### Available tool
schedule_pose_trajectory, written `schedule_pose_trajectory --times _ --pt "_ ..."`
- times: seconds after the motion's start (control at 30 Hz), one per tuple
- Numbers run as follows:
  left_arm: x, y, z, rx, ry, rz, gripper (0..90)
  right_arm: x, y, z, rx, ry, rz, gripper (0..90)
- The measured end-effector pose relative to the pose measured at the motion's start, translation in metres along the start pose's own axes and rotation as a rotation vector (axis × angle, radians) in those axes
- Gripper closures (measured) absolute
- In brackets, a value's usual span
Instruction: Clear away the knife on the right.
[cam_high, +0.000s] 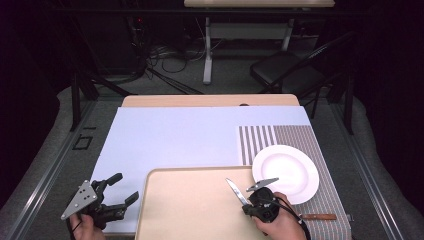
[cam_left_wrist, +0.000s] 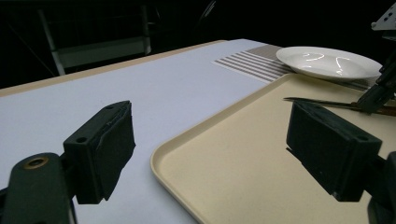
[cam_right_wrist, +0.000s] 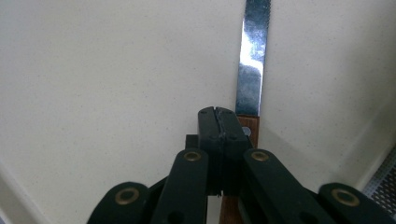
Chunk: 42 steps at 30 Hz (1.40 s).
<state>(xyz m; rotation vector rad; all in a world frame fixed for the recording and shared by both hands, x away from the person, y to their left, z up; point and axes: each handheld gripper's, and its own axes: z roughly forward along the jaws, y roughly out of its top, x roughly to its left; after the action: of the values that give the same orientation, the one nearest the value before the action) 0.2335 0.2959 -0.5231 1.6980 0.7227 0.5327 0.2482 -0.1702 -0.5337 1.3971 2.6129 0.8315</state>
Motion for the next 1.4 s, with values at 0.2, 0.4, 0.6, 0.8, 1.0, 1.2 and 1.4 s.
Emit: schedule_pose_trajectory --times 0.2,0.4,0.6,0.8,1.0,1.2,1.4 --pt "0.000 0.000 0.000 0.000 -0.002 0.001 15.4 -0.004 0.000 -0.001 -0.006 -0.008 0.015 90.0" --pt "0.000 0.000 0.000 -0.001 -0.001 0.000 15.4 -0.007 -0.001 -0.003 -0.004 -0.025 0.022 90.0" --pt "0.000 0.000 0.000 -0.001 0.000 0.000 15.4 -0.012 -0.002 -0.005 -0.008 -0.042 0.034 90.0" --pt "0.000 0.000 0.000 0.000 0.000 0.001 15.4 -0.015 -0.005 -0.007 -0.015 -0.059 0.057 90.0" --pt "0.000 0.000 -0.001 0.001 0.002 0.001 15.5 -0.017 -0.007 -0.008 -0.008 -0.078 0.047 90.0" --pt "0.000 0.000 0.000 0.000 -0.001 0.002 15.4 -0.019 -0.009 -0.009 0.002 -0.087 0.055 90.0" --pt "0.000 0.000 0.000 0.000 -0.001 0.002 15.4 -0.020 -0.010 -0.011 -0.008 -0.083 0.056 90.0"
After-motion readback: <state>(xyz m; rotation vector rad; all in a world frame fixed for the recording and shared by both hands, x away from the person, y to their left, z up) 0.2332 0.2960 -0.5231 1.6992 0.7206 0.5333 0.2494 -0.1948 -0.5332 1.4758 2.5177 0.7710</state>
